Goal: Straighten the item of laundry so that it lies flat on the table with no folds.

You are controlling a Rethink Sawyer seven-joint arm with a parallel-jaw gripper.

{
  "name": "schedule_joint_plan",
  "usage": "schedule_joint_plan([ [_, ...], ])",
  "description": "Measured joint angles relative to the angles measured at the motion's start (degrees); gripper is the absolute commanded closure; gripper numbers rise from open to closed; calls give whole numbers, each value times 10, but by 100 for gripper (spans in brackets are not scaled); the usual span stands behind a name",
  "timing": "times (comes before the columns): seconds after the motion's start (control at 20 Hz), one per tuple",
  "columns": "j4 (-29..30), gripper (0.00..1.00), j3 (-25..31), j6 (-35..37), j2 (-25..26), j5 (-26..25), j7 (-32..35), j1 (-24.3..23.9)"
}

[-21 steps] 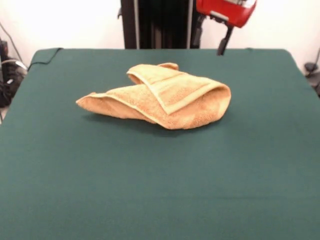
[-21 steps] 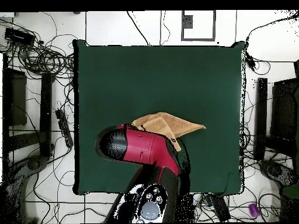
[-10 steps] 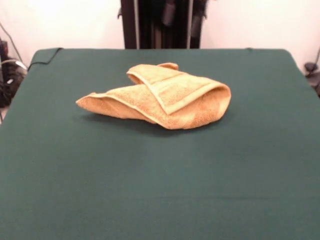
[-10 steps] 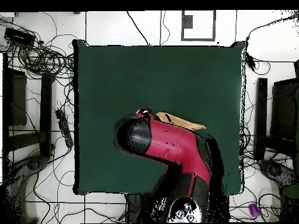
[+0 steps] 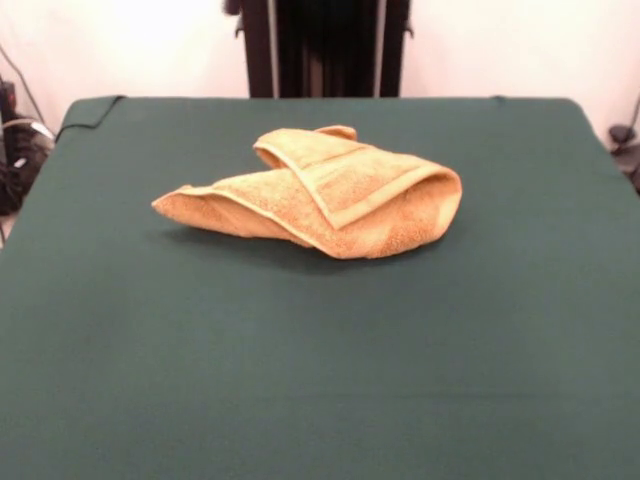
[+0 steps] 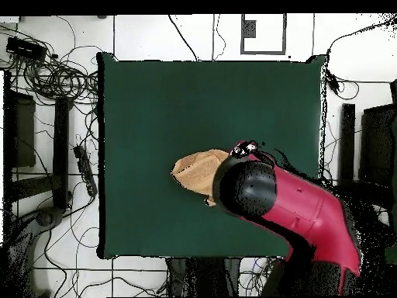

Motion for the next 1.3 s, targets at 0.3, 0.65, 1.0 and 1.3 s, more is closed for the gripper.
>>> schedule_joint_plan([
  [0.3, 7, 0, 39, -83, 16, -18, 0, -51],
  [0.65, 26, 0, 74, -134, 26, -19, 0, -66],
  [1.0, 76, 0, 101, -134, 10, -19, 0, -60],
  [1.3, 145, 0, 142, -156, -14, -19, 0, -71],
])
